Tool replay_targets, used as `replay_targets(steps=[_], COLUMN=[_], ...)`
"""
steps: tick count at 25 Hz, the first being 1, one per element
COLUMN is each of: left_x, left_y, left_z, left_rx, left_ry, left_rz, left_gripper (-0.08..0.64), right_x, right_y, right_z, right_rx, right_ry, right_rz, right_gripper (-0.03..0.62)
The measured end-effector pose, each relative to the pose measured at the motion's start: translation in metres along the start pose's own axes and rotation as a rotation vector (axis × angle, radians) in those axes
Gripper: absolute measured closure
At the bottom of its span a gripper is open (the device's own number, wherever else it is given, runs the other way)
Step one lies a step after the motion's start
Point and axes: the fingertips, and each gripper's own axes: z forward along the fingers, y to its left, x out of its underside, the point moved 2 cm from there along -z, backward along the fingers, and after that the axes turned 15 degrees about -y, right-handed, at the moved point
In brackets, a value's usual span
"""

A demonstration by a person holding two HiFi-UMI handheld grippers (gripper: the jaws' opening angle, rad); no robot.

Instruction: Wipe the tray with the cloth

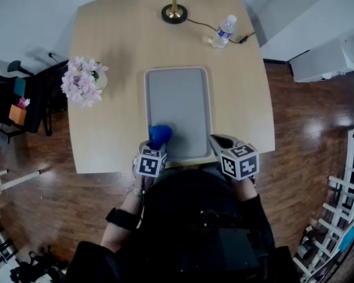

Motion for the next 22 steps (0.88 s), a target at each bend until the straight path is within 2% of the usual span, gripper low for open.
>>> replay_targets(steps=[4,7,11,14,16,22], left_x=[0.006,0.004,0.002,-0.003,-0.005,-0.016], left_y=[0.003,0.002,0.002,-0.009,-0.024,-0.086], left_z=[0.001,0.000,0.001,0.005,0.011,0.039], left_rx=[-0.045,-0.059,-0.131,-0.155,-0.161,-0.115], left_ry=[0.011,0.017,0.012,-0.027,-0.042,-0.060], left_rz=[0.024,0.003,-0.073,-0.168,-0.212,-0.264], left_gripper=[0.459,0.459,0.459,0.459,0.459,0.459], right_x=[-0.020,-0.019,-0.002,0.010,0.019,0.034], right_y=[-0.005,-0.011,-0.034,-0.057,-0.071,-0.095], right_z=[-0.004,-0.018,-0.047,-0.069,-0.082,-0.103], right_rx=[-0.027,-0.040,-0.020,0.009,0.024,0.027], right_ry=[-0.048,-0.070,-0.085,-0.098,-0.105,-0.106], right_rz=[-0.040,-0.049,-0.013,0.021,0.045,0.063], right_gripper=[0.586,0.586,0.586,0.586,0.586,0.586])
